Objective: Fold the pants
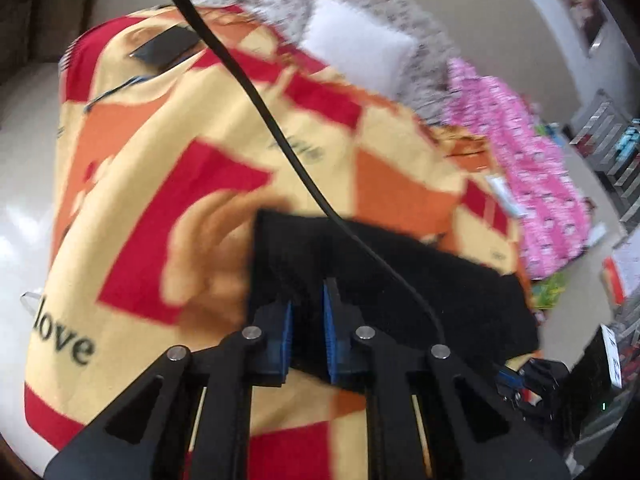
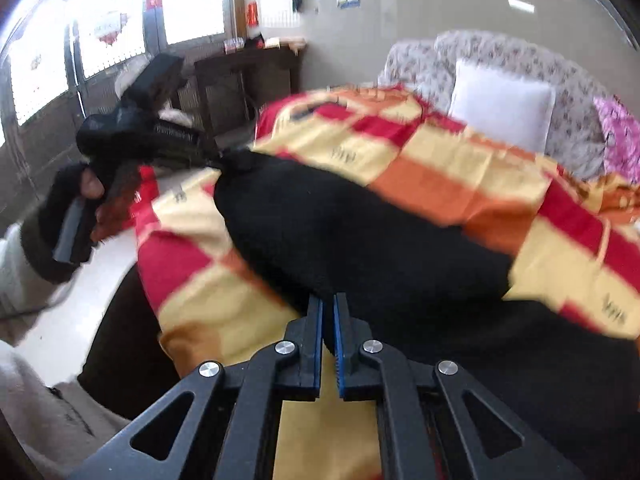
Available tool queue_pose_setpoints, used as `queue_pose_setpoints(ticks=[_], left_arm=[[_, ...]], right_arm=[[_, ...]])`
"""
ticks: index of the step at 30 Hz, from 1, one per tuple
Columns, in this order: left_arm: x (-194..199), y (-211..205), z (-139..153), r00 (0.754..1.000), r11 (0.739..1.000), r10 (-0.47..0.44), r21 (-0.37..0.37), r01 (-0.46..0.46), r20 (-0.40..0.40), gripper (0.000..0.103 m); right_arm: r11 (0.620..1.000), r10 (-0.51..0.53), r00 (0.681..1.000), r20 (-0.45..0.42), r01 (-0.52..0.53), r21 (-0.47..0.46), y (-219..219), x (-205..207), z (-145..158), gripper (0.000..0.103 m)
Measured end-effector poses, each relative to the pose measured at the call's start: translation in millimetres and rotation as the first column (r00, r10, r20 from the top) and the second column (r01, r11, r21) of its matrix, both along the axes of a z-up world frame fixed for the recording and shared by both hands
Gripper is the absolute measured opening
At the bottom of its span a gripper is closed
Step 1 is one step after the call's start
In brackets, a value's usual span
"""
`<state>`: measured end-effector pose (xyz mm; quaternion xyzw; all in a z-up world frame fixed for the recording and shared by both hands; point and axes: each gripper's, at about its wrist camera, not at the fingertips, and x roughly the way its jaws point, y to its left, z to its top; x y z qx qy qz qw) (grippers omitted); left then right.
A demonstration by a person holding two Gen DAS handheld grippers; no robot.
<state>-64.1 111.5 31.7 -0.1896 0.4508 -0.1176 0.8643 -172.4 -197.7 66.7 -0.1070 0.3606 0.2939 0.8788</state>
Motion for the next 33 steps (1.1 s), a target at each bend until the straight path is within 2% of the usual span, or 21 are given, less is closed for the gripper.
queue_pose_setpoints(ticks=[1,3,5,6,7,8,9,10,13,15,17,19,20,22,24,27,29,33], left_arm=[[2,2,-11,1.000,1.000,0.018,0.008,-0.018,-0.024,0.015],[4,0,-17,0.999,0.999,0.032,0.020,-0.031,-0.035,0.021],[1,-2,-11,0.999,0.998,0.035,0.057,-0.034,-0.015,0.024],[-1,-2,-4,0.999,0.996,0.034,0.080,-0.035,0.008,0.024],[-4,-2,5,0.998,0.993,0.040,0.110,-0.044,0.037,0.026],[-7,-1,14,0.996,0.988,0.053,0.144,-0.062,0.068,0.027],[-9,1,23,0.993,0.982,0.068,0.172,-0.084,0.098,0.032],[-10,3,32,0.989,0.978,0.078,0.181,-0.100,0.123,0.039],[-10,1,48,0.983,0.981,0.062,0.169,-0.091,0.172,0.050],[-8,-11,53,0.981,0.983,0.041,0.167,-0.073,0.189,0.056],[-2,-24,54,0.980,0.989,0.021,0.139,-0.049,0.196,0.061],[3,-40,51,0.982,0.995,-0.001,0.100,-0.019,0.191,0.063],[4,-46,49,0.982,0.997,-0.011,0.083,-0.005,0.187,0.064],[11,-66,44,0.984,0.998,-0.036,0.060,0.026,0.173,0.066],[19,-94,35,0.985,0.995,-0.080,0.070,0.070,0.152,0.066],[23,-122,25,0.982,0.987,-0.139,0.101,0.126,0.128,0.066],[27,-138,18,0.980,0.982,-0.165,0.108,0.153,0.111,0.066],[28,-149,11,0.982,0.981,-0.170,0.109,0.160,0.086,0.066]], right_arm=[[1.000,-0.008,1.000,-0.004,0.008,-0.012,4,1,-11,0.011],[0.999,-0.018,0.999,-0.044,0.016,-0.035,11,8,-30,0.018],[1.000,-0.006,0.999,-0.042,0.006,-0.001,7,3,-23,0.033],[1.000,0.003,0.999,-0.043,-0.003,0.008,3,1,-17,0.045],[1.000,0.005,1.000,-0.024,-0.005,0.010,-3,-3,-9,0.050],[1.000,0.001,1.000,0.004,-0.001,0.007,-10,-8,-1,0.050],[1.000,-0.013,1.000,0.023,0.013,0.003,-21,-10,8,0.050],[0.999,-0.038,0.999,0.030,0.038,-0.002,-32,-8,15,0.050],[0.988,-0.150,0.986,0.070,0.151,-0.013,-72,-5,31,0.050],[0.957,-0.286,0.955,0.082,0.289,-0.022,-114,0,36,0.051],[0.911,-0.411,0.909,0.076,0.412,-0.007,-157,1,36,0.051],[0.833,-0.553,0.832,0.047,0.553,0.020,-207,-3,33,0.051],[0.810,-0.586,0.810,0.032,0.585,0.036,-222,-5,32,0.051],[0.742,-0.668,0.744,-0.009,0.667,0.069,-259,-14,25,0.051],[0.702,-0.708,0.705,-0.038,0.709,0.074,-281,-18,19,0.051],[0.650,-0.747,0.659,-0.087,0.752,0.107,-307,-17,7,0.051],[0.636,-0.750,0.649,-0.131,0.761,0.130,-315,-10,-3,0.051],[0.608,-0.762,0.618,-0.192,0.786,0.114,-323,14,-25,0.051]])
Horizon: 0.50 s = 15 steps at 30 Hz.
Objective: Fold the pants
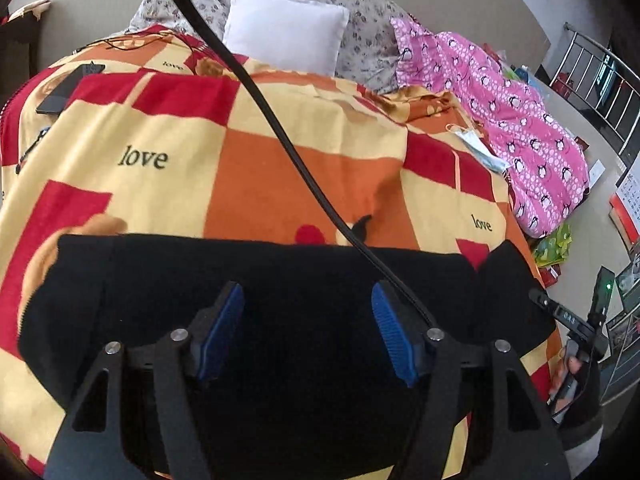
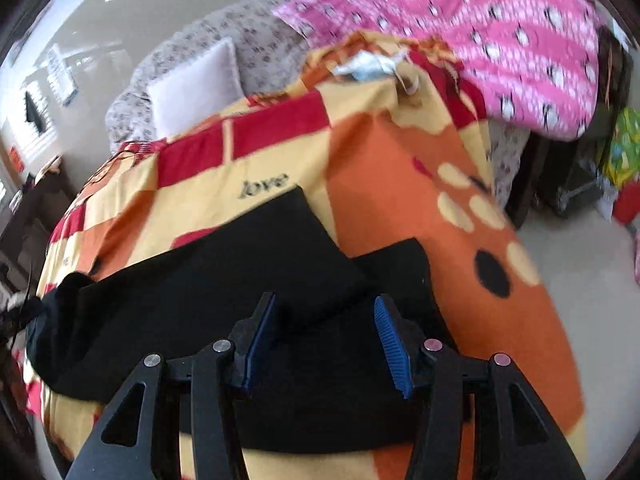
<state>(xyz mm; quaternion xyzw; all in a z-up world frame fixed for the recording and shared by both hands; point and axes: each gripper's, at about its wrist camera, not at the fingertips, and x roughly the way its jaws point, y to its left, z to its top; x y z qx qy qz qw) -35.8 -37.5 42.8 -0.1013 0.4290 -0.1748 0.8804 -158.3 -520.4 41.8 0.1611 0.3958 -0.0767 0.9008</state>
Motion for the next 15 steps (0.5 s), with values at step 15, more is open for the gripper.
queue_pose_setpoints(ticks=[15], left_arm=[[2,-3,2,1.000,1.000,0.021,-0.002,-0.021,0.002,0.070]], right_arm=[[0.994,-0.106,0.988,0.111,0.104,0.022,-36,-61,33,0.008]])
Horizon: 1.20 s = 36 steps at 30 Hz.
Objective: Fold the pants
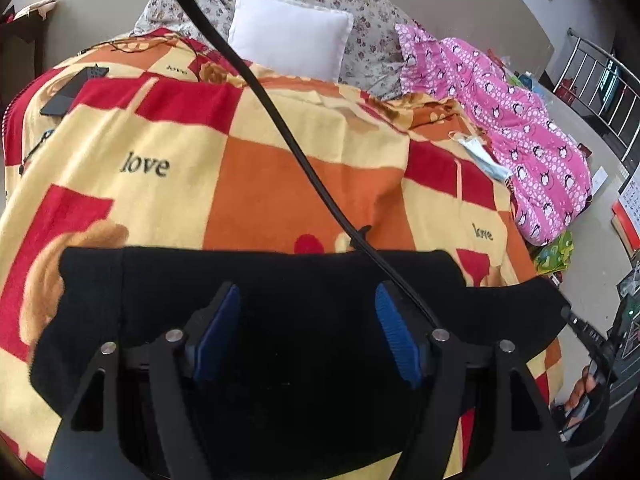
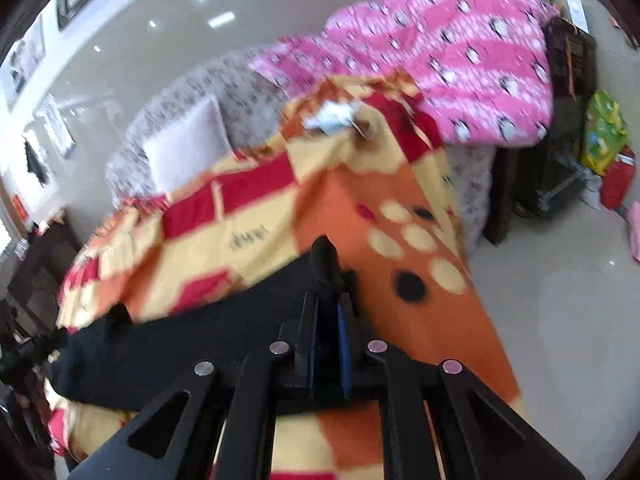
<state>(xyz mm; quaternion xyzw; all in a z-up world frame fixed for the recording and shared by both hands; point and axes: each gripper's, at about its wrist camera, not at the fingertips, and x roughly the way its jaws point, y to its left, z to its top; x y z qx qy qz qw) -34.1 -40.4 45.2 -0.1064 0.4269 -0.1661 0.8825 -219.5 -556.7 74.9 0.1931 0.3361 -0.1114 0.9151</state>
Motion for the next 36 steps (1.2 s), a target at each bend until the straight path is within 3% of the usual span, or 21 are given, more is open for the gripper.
queue_pose_setpoints(ticks=[5,10,14,24,29,33,36], left_arm=[[-3,-11,-13,1.000,0.998,-0.012,0.066,0.012,-0.003,0.070],[-3,-12,-3,1.000,0.997,-0.016,0.073,0.014,0.025,0.070],[-5,-19,6,0.998,0.997,-0.027,0.076,0.023,0.050,0.070],[-19,-44,8,0.995,0.991,-0.065,0.122,0.055,0.080,0.071],[-26,-54,2,0.994,0.983,-0.079,0.170,0.064,0.079,0.071],[-29,-63,-3,0.991,0.967,-0.094,0.247,0.069,0.090,0.071],[-30,-66,-6,0.991,0.963,-0.092,0.261,0.065,0.093,0.072]], right_arm=[[0.999,-0.010,0.995,-0.103,0.006,-0.036,6,6,-27,0.009],[0.986,-0.031,0.995,-0.099,0.015,-0.164,16,2,-4,0.031],[0.980,-0.014,0.997,-0.073,-0.001,-0.198,26,0,13,0.031],[0.979,0.080,0.995,-0.054,-0.088,-0.186,52,23,18,0.031],[0.978,0.114,0.991,-0.073,-0.125,-0.170,63,33,7,0.043],[0.978,0.133,0.987,-0.092,-0.146,-0.150,68,39,-4,0.043],[0.976,0.150,0.984,-0.099,-0.163,-0.143,73,41,-9,0.044]])
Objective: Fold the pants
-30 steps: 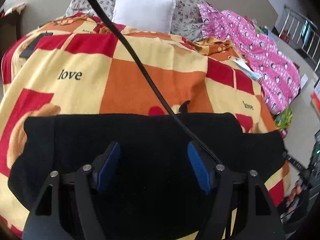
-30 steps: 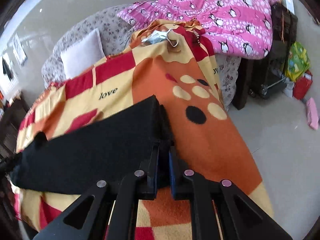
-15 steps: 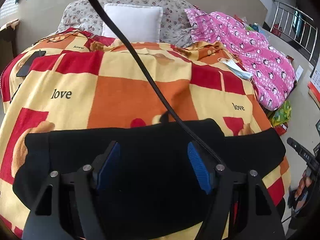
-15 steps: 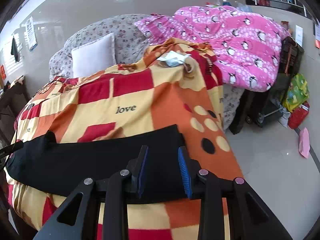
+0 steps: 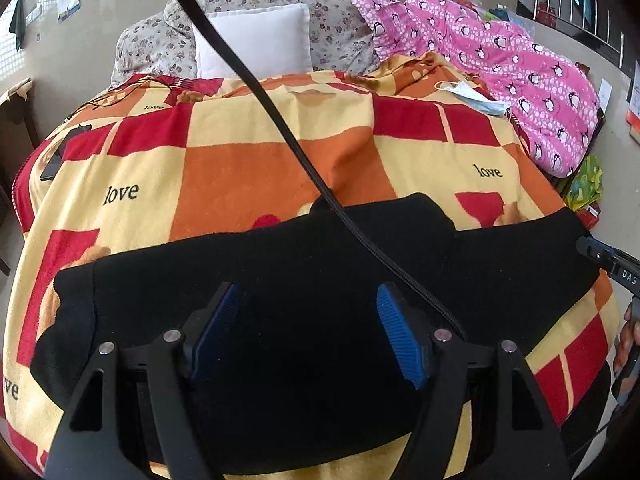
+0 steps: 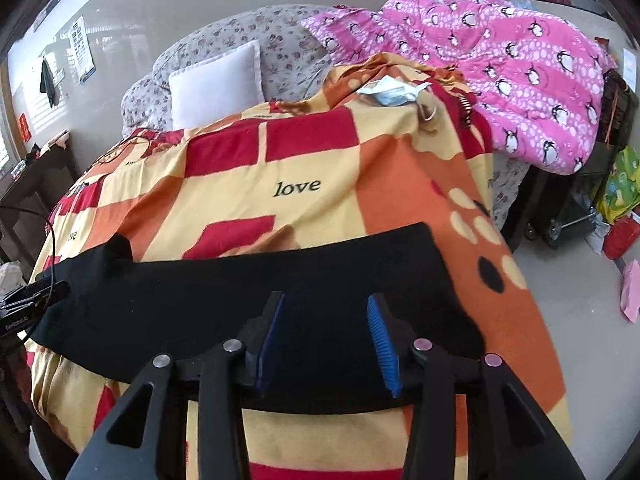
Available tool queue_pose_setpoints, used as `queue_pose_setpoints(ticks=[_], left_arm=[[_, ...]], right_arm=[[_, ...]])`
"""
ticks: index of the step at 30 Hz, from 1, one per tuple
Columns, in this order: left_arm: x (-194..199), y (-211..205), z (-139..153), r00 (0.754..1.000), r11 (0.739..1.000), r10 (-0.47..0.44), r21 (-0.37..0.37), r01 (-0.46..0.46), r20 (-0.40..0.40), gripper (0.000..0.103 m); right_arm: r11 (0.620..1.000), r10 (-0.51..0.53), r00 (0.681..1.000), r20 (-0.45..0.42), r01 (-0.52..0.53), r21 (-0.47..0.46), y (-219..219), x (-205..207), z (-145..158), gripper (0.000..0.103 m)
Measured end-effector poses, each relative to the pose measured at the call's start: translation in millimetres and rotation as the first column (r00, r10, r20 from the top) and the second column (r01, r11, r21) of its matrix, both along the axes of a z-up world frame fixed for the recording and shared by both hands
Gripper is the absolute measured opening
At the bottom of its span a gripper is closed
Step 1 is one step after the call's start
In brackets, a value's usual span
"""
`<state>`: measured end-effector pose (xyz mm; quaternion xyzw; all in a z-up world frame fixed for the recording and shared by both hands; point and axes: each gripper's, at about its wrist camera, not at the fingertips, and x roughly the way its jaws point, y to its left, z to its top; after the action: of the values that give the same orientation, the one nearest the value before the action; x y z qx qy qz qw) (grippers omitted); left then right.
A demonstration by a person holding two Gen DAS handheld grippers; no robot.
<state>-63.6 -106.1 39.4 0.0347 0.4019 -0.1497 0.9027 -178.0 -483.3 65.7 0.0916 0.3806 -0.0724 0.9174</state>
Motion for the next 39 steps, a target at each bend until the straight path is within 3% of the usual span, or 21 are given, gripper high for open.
queue_pose_setpoints(ticks=[15,25,29,33,36,37,39], left_arm=[[1,7,-3,0.999,0.999,0.038,-0.005,-0.038,0.005,0.071],[-1,77,12,0.982,0.983,0.183,-0.024,-0.183,0.040,0.072],[3,110,10,0.965,0.966,0.260,-0.013,-0.260,0.044,0.072],[11,139,3,0.942,0.941,0.337,-0.034,-0.336,0.016,0.072],[16,146,-4,0.934,0.933,0.358,-0.026,-0.358,-0.001,0.072],[18,147,-7,0.933,0.933,0.359,-0.021,-0.359,-0.011,0.072],[22,147,-16,0.934,0.935,0.355,-0.013,-0.356,-0.033,0.072]], right_arm=[[0.999,0.033,0.999,-0.024,-0.033,0.016,14,5,-7,0.049],[0.989,0.131,0.991,-0.004,-0.130,0.067,44,23,-4,0.050],[0.956,0.263,0.965,0.017,-0.263,0.129,80,47,0,0.051],[0.899,0.385,0.922,0.049,-0.386,0.208,122,82,4,0.051],[0.872,0.448,0.894,0.025,-0.443,0.207,154,108,-3,0.050],[0.867,0.466,0.885,0.008,-0.458,0.198,163,115,-6,0.042],[0.865,0.482,0.876,-0.017,-0.472,0.173,178,126,-14,0.009]])
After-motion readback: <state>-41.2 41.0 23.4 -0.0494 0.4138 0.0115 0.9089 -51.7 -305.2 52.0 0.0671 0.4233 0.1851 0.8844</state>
